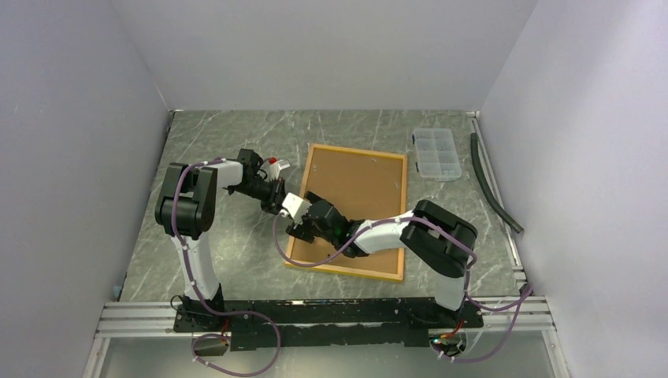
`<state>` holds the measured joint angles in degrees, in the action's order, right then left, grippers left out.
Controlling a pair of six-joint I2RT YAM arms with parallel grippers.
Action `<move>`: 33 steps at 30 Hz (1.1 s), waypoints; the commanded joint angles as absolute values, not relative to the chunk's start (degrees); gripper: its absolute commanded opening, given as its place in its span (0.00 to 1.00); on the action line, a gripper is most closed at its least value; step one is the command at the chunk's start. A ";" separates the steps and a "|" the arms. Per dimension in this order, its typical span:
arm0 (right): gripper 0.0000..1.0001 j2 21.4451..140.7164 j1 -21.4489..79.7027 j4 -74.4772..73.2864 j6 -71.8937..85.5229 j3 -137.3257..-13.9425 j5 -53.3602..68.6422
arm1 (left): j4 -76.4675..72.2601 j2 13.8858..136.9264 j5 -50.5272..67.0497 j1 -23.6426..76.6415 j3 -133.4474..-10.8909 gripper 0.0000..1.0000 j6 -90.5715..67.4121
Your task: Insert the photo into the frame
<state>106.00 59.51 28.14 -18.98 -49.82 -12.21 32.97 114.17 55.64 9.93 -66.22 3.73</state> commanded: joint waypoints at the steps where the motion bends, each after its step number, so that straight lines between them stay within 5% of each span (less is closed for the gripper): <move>1: 0.80 108.33 59.81 32.01 -17.18 -49.70 -13.84 | 31.73 114.81 57.31 10.55 -66.78 0.13 3.48; 18: 0.79 104.41 59.95 36.53 -10.26 -42.72 -8.69 | 32.21 115.57 56.59 10.99 -67.16 0.11 3.93; 33: 0.78 109.95 59.52 38.44 -13.88 -47.26 -16.54 | 32.43 115.19 57.17 11.40 -67.21 0.11 3.60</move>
